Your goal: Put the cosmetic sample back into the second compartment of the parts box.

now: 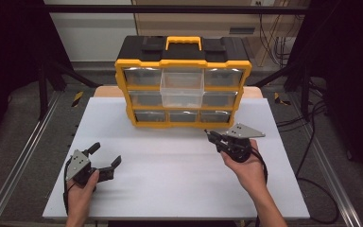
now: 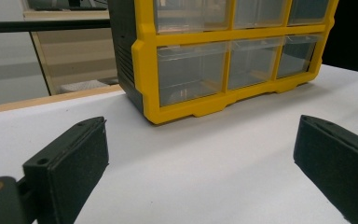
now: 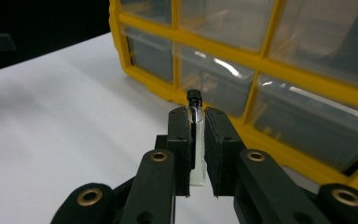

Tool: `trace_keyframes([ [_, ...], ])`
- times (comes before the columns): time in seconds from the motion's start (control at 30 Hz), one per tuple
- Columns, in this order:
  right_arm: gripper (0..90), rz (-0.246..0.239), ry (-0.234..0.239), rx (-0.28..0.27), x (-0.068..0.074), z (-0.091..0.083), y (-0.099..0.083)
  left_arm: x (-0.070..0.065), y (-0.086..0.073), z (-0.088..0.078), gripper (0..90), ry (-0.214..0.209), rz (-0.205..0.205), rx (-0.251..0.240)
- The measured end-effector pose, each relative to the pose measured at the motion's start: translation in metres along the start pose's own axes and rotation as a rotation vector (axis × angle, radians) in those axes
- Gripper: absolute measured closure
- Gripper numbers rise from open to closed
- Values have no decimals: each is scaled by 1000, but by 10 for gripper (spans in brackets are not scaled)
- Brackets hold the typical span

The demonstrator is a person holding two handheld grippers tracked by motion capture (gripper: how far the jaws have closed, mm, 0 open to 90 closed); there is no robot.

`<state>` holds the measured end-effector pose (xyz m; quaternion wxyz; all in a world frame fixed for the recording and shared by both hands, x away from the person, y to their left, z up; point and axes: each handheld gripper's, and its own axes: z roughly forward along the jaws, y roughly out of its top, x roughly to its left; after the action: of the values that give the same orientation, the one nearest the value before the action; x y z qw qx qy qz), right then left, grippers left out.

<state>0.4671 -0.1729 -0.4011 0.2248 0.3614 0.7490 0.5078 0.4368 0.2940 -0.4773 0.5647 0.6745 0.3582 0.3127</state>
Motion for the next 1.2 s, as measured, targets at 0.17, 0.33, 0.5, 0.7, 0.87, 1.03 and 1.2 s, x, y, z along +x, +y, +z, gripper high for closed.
trace_keyframes([
  [0.17,810,-27,1,-30,-6,-19,24,0,1,0,29,2,-2,-2],
  [0.33,810,-51,-28,-59,-10,-34,48,-2,2,1,29,-2,2,-4],
  [0.5,810,-83,-45,-82,-11,-45,74,-2,1,1,29,-3,5,-4],
  [0.7,810,-89,-36,-109,-8,-50,92,-1,1,1,29,0,3,-3],
  [0.87,810,-121,-36,-126,-6,-53,112,-2,1,1,29,0,5,-4],
  [1.03,810,-133,-25,-155,-4,-58,132,-2,1,1,29,1,6,-3],
  [1.2,810,-146,-28,-173,-5,-59,147,-2,2,2,29,0,13,-2],
])
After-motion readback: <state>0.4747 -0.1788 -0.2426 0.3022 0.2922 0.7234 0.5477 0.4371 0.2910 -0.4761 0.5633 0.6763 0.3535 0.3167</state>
